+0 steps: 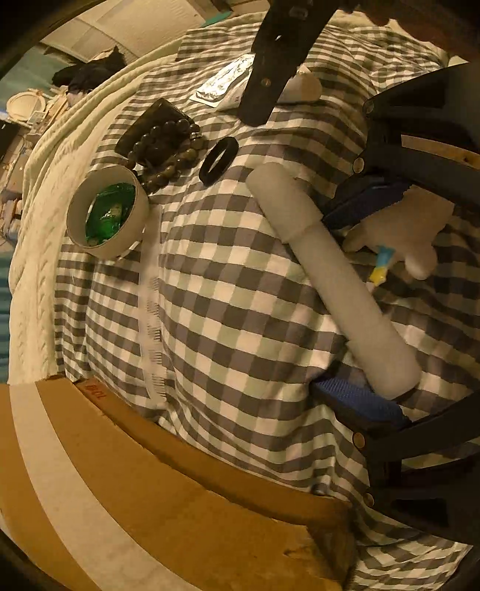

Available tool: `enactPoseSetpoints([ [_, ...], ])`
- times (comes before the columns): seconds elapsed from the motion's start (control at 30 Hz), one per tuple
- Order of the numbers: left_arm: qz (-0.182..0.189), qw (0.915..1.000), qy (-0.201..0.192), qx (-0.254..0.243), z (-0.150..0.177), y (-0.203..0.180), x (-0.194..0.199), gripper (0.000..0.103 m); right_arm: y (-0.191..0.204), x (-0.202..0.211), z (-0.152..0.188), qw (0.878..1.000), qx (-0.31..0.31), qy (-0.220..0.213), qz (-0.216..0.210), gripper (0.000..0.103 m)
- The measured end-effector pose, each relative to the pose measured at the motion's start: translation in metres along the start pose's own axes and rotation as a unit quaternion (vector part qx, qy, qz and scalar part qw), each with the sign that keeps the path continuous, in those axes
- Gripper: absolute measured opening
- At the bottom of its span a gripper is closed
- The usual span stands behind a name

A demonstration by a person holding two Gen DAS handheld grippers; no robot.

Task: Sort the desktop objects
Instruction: 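Grasp the white comb with the left gripper while the right grasps the toothpaste tube, then carry the comb and toothpaste tube into the cardboard box and release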

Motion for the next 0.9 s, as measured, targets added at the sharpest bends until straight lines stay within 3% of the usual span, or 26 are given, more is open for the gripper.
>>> enactPoseSetpoints([
  [0.07,0.002,1.0000,-0.002,0.001,0.000,0.000,0.000,0.075,0.004,-0.006,-0.004,1.000,0.011,0.002,0.003,0.063],
  [0.17,-0.002,1.0000,-0.003,0.000,0.000,0.002,0.004,0.059,0.008,-0.010,-0.005,1.000,0.024,0.002,0.012,0.032],
  [0.23,-0.010,0.9999,-0.002,-0.002,0.000,0.005,0.007,0.045,0.008,-0.010,-0.006,1.000,0.024,0.001,0.007,0.029],
  [0.5,0.004,0.9998,-0.006,0.018,0.002,0.016,0.027,0.014,-0.007,0.017,-0.006,1.000,0.003,-0.004,-0.021,0.025],
  [0.73,0.047,0.9978,-0.027,0.039,0.000,0.018,0.064,0.010,0.001,0.060,-0.005,0.999,0.012,-0.026,-0.029,0.025],
  [0.9,0.076,0.9954,-0.056,0.018,-0.014,0.002,0.104,0.010,0.024,0.099,-0.011,0.997,0.026,-0.051,-0.053,0.024],
])
Point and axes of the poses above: each gripper's, at about its wrist camera, not at the fingertips, and x roughly against the way its jaws point, y to its left, z to its underside, the point moved 3 cm from there along -x, roughly the way its jaws point, and after that the axes turned 5 degrees about z, right-handed, at the moved point
